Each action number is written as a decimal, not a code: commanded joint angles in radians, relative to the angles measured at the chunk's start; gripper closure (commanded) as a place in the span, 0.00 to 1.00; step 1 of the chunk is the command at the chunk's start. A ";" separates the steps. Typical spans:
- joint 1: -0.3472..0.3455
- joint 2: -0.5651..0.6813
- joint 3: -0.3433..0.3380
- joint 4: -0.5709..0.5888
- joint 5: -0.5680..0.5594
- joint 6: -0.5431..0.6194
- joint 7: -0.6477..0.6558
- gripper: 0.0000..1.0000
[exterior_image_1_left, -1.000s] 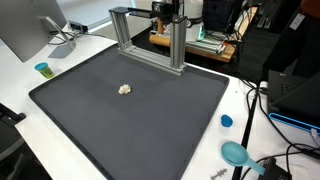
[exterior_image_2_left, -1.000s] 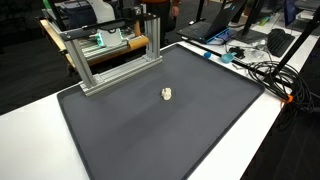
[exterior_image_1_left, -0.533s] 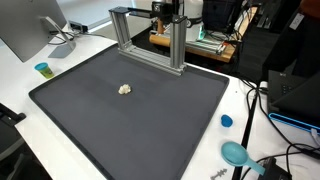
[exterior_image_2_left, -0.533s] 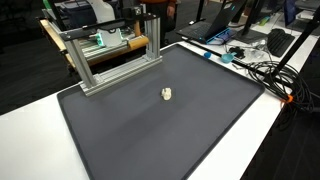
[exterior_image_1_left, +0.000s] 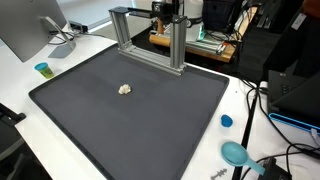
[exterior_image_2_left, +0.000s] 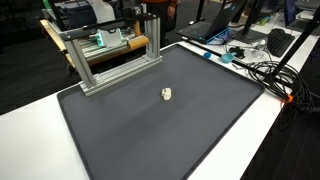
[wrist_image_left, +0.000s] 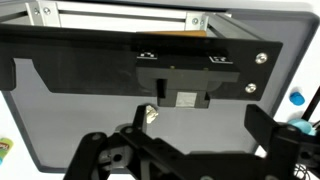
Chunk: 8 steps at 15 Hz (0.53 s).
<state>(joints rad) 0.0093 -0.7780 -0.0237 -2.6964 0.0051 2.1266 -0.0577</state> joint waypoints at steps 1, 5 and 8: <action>-0.009 0.000 0.003 -0.015 -0.007 0.040 0.010 0.00; -0.012 0.001 0.003 -0.021 -0.009 0.053 0.012 0.00; -0.012 0.001 0.003 -0.021 -0.009 0.053 0.012 0.00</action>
<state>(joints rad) -0.0040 -0.7768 -0.0202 -2.7201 -0.0031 2.1829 -0.0473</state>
